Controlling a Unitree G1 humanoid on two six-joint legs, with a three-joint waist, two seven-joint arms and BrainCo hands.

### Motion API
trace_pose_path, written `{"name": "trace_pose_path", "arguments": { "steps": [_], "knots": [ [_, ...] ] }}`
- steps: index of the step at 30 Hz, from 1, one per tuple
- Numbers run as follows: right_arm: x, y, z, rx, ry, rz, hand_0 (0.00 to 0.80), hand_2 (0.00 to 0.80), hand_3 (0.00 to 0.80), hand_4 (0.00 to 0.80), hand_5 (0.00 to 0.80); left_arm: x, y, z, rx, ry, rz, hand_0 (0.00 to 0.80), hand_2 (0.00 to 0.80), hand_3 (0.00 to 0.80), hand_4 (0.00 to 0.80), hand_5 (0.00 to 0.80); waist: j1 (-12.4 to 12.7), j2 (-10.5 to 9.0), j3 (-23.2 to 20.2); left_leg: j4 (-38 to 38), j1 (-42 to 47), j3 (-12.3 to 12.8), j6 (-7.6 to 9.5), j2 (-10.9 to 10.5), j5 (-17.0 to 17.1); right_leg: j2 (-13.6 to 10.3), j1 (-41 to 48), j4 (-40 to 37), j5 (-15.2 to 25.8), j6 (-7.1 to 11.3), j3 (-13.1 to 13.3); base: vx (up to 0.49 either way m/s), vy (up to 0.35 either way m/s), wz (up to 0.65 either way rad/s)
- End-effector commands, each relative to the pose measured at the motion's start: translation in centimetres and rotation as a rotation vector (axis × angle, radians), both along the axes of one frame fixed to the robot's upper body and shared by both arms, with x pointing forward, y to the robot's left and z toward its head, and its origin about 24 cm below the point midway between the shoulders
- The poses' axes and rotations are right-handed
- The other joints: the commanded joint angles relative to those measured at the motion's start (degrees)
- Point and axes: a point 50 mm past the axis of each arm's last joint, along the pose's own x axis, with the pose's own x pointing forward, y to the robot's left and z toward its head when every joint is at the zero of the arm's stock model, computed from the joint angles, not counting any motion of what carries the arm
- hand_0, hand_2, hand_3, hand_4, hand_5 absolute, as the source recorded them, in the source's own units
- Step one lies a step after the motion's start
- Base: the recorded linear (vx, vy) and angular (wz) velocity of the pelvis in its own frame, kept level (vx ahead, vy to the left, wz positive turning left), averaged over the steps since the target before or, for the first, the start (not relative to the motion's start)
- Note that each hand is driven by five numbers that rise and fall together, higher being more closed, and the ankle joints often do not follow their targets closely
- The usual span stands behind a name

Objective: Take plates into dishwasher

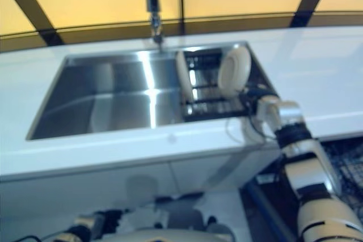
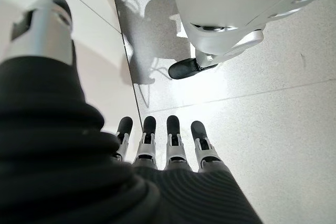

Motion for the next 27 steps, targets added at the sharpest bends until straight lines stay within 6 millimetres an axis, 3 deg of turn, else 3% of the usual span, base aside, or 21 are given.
{"name": "trace_pose_path", "arguments": {
  "steps": [1,8,15,27],
  "knots": [
    [1.8,-1.9,5.0,-0.06,-0.107,-0.041,0.0,0.0,0.0,0.0,0.0,1.5,0.7,0.4,0.058,0.024,-0.036,0.0,0.0,0.0,0.0,0.0,2.07,-1.54,-2.21,2.61,-2.49,0.08,0.87,-0.3,-1.99,-2.26,1.71,5.07,-6.66,2.94,-0.57,0.068,-0.004,0.05],
    [2.0,-3.2,7.3,-0.067,-0.134,-0.049,0.0,0.0,0.0,0.0,0.0,0.6,1.1,0.3,0.073,0.06,-0.027,0.0,0.0,0.0,0.0,0.0,3.27,-1.94,-2.58,2.74,-2.9,-0.84,0.55,-0.11,-1.77,-2.41,2.05,5.3,-7.02,2.85,-1.53,0.051,-0.002,0.06],
    [2.4,-2.9,8.9,-0.053,-0.168,-0.003,0.0,0.0,0.0,0.0,0.0,0.6,1.3,0.3,0.07,0.066,-0.028,0.0,0.0,0.0,0.0,0.0,3.86,-2.5,-2.81,2.88,-3.15,-1.39,0.57,-0.26,-1.81,-2.6,2.23,5.46,-7.2,2.84,-1.88,0.026,0.002,0.06],
    [2.4,-1.4,6.7,0.015,-0.083,0.07,0.0,0.0,0.0,0.0,0.0,1.1,1.1,0.4,0.069,0.067,-0.021,0.0,0.0,0.0,0.0,0.0,3.93,-2.76,-2.72,2.85,-3.23,-1.55,0.79,-0.26,-1.71,-2.74,2.14,5.76,-7.31,2.9,-1.54,0.02,0.002,0.01]
  ]
}}
